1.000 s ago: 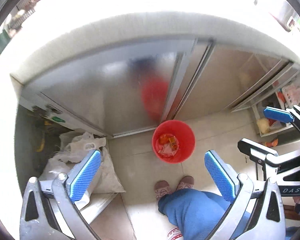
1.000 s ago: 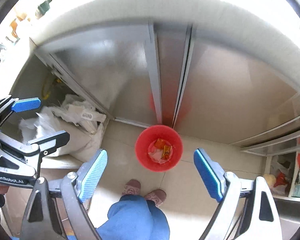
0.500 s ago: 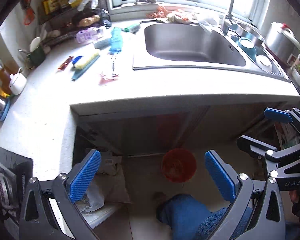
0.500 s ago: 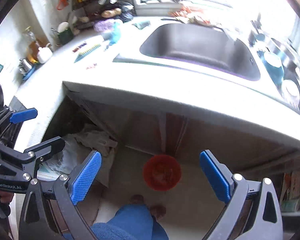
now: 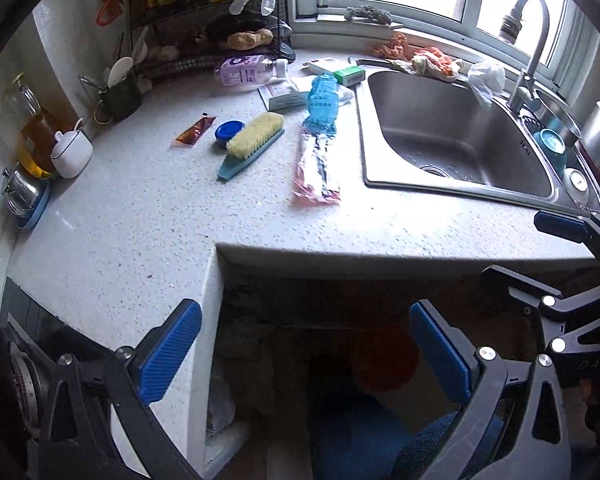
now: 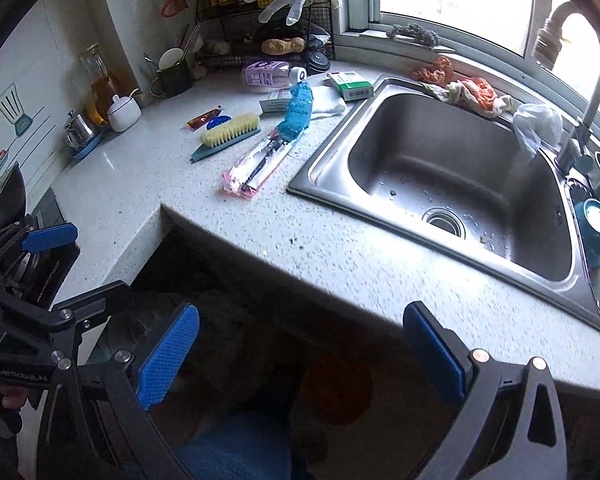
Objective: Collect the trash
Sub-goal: 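Raise both tools back toward the counter items, then grasp the brown sauce sachet with the right gripper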
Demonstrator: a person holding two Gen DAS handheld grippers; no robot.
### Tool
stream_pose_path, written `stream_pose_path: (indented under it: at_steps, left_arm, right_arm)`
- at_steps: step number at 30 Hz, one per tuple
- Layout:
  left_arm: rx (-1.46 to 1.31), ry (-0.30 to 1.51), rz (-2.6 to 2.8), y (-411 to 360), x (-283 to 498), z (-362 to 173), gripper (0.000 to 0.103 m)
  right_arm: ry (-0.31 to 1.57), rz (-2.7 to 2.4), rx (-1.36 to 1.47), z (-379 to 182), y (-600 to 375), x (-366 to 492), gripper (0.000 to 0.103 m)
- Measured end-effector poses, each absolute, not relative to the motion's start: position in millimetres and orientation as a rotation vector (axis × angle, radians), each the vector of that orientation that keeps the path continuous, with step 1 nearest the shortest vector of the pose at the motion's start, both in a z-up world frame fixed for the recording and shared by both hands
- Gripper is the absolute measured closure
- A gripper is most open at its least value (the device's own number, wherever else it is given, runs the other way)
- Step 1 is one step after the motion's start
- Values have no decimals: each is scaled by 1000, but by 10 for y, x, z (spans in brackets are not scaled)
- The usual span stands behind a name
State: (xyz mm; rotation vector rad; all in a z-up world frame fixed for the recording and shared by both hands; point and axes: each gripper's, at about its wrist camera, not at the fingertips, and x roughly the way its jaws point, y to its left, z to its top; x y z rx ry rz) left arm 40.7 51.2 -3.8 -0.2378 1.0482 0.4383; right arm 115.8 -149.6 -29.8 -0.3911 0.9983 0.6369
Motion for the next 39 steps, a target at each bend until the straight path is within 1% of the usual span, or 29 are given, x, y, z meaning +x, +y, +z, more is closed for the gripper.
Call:
stream_pose_path:
  at_steps: [11,17,29,39]
  left_arm:
    - [-229,1050,446,1693,1011,67,0]
    - [-264,1051,476,2297,1153,46,0]
    - [-395,1068,629,3256,955,-200,0]
    - [-494,1117,671,3627,845,-578,0]
  right_arm:
    - [1003,685,-401,-286,-518,1889,1]
    - [1012,723,-434,-328,94,2191,1]
    - [1083,848,-504,-673,1132,2517,1]
    - [1210,922,-568,-1104,1710,2681,1]
